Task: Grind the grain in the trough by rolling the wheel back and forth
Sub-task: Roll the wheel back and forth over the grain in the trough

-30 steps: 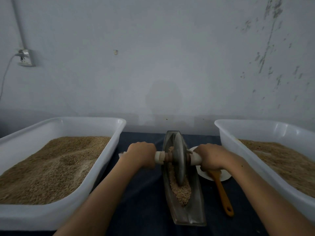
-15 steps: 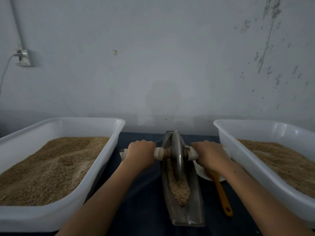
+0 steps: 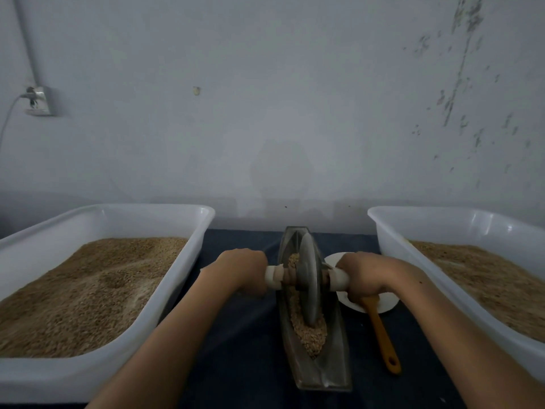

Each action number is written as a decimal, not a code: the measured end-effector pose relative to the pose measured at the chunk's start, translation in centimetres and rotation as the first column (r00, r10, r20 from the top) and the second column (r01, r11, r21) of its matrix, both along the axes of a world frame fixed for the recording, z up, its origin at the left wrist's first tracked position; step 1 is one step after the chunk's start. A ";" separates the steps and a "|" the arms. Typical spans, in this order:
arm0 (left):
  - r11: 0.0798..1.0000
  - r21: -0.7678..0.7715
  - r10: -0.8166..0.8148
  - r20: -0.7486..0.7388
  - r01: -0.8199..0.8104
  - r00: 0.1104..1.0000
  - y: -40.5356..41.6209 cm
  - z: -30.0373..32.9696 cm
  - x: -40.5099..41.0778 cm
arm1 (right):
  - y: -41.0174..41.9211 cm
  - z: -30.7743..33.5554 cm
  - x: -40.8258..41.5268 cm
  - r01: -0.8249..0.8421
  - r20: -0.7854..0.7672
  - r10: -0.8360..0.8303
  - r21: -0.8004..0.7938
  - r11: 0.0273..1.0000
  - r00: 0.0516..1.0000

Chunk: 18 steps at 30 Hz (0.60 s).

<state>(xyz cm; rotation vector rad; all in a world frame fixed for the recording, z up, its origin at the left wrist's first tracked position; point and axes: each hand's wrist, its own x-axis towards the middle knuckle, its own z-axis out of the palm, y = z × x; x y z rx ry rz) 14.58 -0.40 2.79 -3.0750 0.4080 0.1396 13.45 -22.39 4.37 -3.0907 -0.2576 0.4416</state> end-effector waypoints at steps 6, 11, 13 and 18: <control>1.000 -0.020 -0.020 0.168 0.023 0.986 0.1 -0.4 0.2 | 0.4 -0.6 0.4 -0.017 0.159 0.022 -0.036 0.999 0.987; 0.998 -0.053 -0.024 0.306 0.042 0.952 0.2 -1.1 0.2 | 0.6 -1.6 0.4 -0.047 0.436 0.057 -0.035 0.998 0.898; 0.998 -0.055 -0.021 0.315 0.040 0.949 0.2 -1.1 0.2 | 0.6 -1.6 0.3 -0.051 0.442 0.060 -0.034 0.998 0.895; 1.000 -0.022 -0.014 0.166 0.018 0.986 0.1 -0.7 0.2 | 0.5 -0.6 0.1 -0.042 0.266 0.062 -0.081 0.996 0.962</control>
